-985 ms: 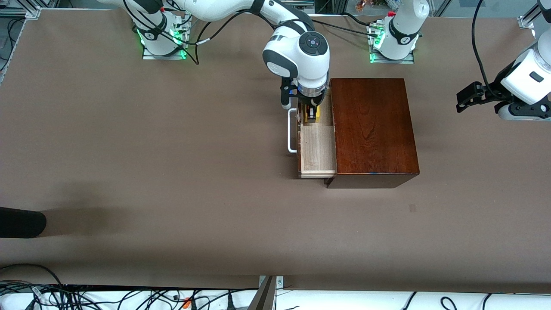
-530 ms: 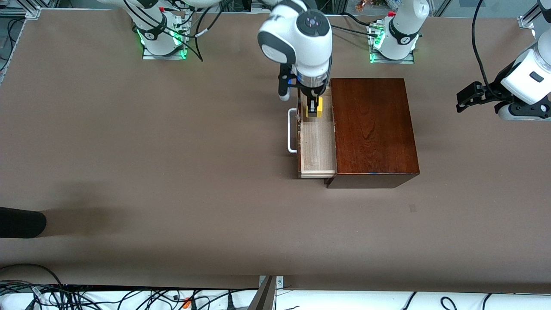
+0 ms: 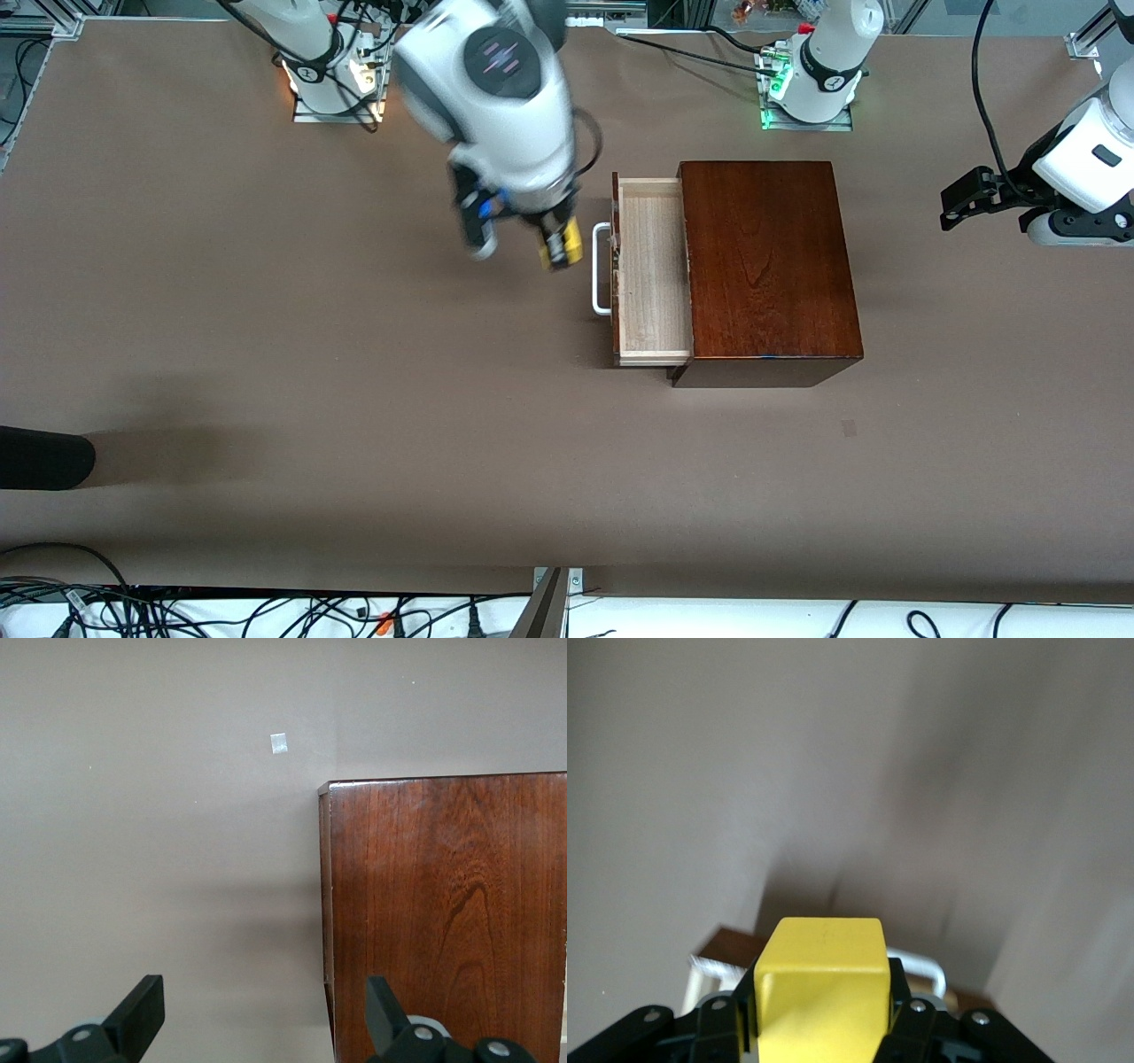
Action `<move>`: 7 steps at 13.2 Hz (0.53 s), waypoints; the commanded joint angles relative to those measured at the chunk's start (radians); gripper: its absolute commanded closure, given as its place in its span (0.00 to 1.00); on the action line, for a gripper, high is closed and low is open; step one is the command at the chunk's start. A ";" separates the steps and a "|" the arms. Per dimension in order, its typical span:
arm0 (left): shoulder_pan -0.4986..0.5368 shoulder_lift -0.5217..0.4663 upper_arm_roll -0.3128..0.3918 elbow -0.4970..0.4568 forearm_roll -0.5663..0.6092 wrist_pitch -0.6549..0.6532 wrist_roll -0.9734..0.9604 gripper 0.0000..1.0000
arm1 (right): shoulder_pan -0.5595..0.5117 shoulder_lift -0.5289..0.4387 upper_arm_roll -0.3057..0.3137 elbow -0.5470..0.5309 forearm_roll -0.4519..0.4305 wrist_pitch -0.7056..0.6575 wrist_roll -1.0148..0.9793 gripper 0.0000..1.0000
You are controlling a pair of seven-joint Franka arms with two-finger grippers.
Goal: Open drawer, take yellow block, close drawer
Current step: 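Lift the yellow block out and carry it beside the box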
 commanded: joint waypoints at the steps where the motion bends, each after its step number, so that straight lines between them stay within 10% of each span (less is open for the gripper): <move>1: 0.003 -0.014 0.004 0.003 -0.024 -0.019 0.026 0.00 | -0.121 -0.007 0.012 -0.014 0.023 -0.032 -0.329 1.00; 7: 0.003 -0.013 0.002 0.004 -0.024 -0.019 0.026 0.00 | -0.420 0.023 0.012 -0.094 0.020 -0.018 -1.158 1.00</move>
